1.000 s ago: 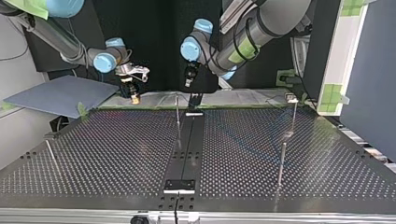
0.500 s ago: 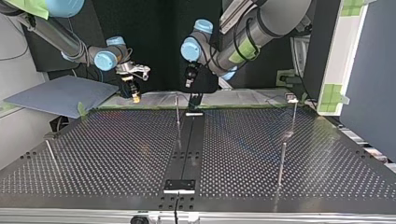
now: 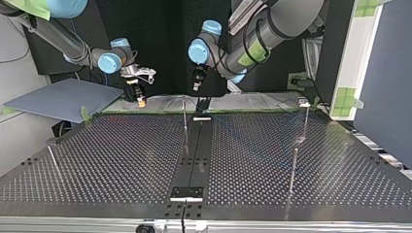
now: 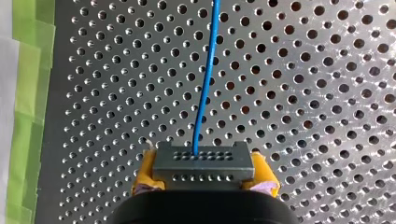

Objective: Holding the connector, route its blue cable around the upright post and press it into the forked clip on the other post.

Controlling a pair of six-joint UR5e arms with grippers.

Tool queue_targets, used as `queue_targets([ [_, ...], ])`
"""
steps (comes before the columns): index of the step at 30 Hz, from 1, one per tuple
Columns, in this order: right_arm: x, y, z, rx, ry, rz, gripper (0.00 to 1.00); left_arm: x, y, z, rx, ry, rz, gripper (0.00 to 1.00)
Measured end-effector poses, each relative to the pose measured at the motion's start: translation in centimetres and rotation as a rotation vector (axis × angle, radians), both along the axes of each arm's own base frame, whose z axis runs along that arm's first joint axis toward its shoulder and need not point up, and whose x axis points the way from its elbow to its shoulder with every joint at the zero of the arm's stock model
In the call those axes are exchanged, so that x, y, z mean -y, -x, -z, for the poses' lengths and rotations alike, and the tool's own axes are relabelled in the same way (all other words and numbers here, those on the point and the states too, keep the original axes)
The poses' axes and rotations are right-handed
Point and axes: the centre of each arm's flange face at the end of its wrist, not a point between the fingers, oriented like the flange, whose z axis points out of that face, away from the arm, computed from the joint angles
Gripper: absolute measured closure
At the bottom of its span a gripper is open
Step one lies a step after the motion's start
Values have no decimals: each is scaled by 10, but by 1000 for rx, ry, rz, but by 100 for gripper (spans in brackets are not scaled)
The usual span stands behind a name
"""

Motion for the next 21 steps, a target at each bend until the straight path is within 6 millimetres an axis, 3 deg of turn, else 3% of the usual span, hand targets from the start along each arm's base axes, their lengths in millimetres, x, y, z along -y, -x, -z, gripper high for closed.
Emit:
queue_targets([
  [21, 1, 0, -1, 12, 7, -3, 100, -1, 0, 0, -2, 2, -6, 0],
])
